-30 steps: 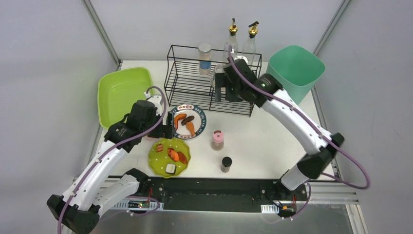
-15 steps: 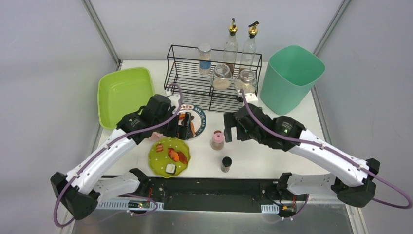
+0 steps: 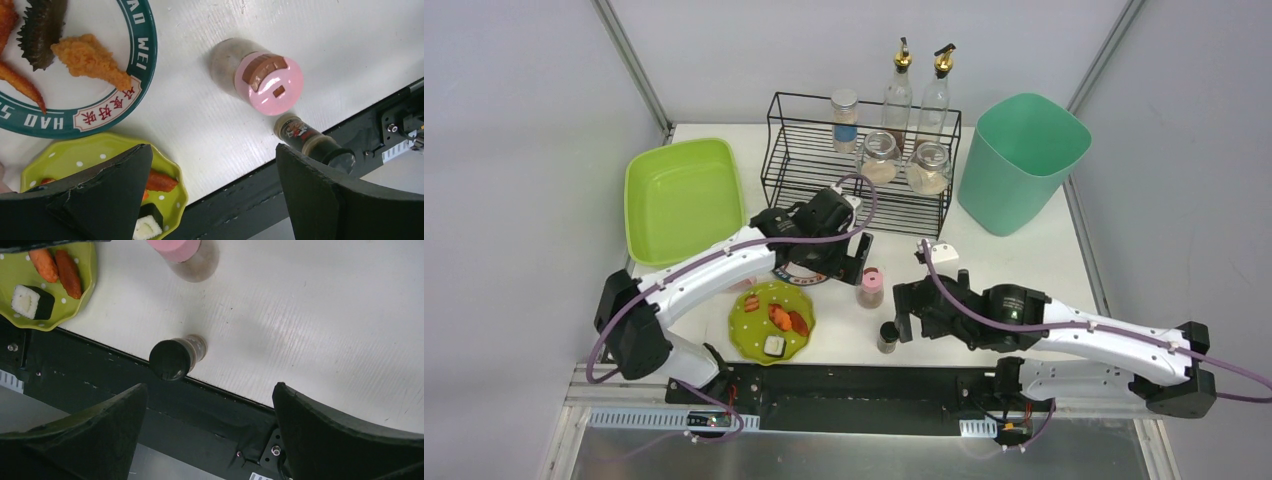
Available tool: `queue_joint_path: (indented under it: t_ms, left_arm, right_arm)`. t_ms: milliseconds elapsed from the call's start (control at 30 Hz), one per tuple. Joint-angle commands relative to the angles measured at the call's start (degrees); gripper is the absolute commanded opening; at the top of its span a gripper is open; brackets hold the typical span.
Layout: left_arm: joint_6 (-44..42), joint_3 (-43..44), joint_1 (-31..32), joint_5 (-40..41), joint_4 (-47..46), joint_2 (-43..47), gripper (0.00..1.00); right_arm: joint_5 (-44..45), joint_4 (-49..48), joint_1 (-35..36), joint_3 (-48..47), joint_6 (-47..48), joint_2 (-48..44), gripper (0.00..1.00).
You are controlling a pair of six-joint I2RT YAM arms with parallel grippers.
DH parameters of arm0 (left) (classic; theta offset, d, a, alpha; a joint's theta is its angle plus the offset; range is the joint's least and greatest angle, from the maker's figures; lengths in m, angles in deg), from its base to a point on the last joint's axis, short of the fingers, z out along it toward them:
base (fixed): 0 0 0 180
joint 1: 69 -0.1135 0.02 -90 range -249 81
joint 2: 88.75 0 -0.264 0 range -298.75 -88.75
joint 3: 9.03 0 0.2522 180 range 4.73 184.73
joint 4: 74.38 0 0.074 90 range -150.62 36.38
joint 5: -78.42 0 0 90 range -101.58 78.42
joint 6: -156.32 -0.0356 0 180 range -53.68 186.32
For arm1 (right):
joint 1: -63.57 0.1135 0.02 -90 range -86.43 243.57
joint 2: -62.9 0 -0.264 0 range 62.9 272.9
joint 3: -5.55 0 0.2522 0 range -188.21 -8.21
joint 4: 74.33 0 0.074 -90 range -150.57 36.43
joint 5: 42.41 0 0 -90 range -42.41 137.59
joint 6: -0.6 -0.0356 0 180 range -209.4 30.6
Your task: Clear the kitchen counter
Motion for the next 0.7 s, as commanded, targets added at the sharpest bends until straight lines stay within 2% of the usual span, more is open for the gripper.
queue_joint_path:
  t_ms: [0, 400, 667]
  left_arm:
    - [1.9, 4.6, 1.4, 1.9, -2.0, -3.7, 0.99]
    - [6.1, 10.9, 3.1, 0.0, -2.8, -13.0, 0.99]
    - [10.3, 11.3, 4.5, 0.7, -2.7, -15.8, 0.98]
  right_arm:
    - [2.8, 2.5, 2.6, 1.1, -5.9, -3.5, 0.99]
    - [3.5, 4.4, 3.6, 6.2, -9.4, -7.7, 0.99]
    - [4.5, 4.5, 3.6, 7.9, -10.3, -10.8, 0.99]
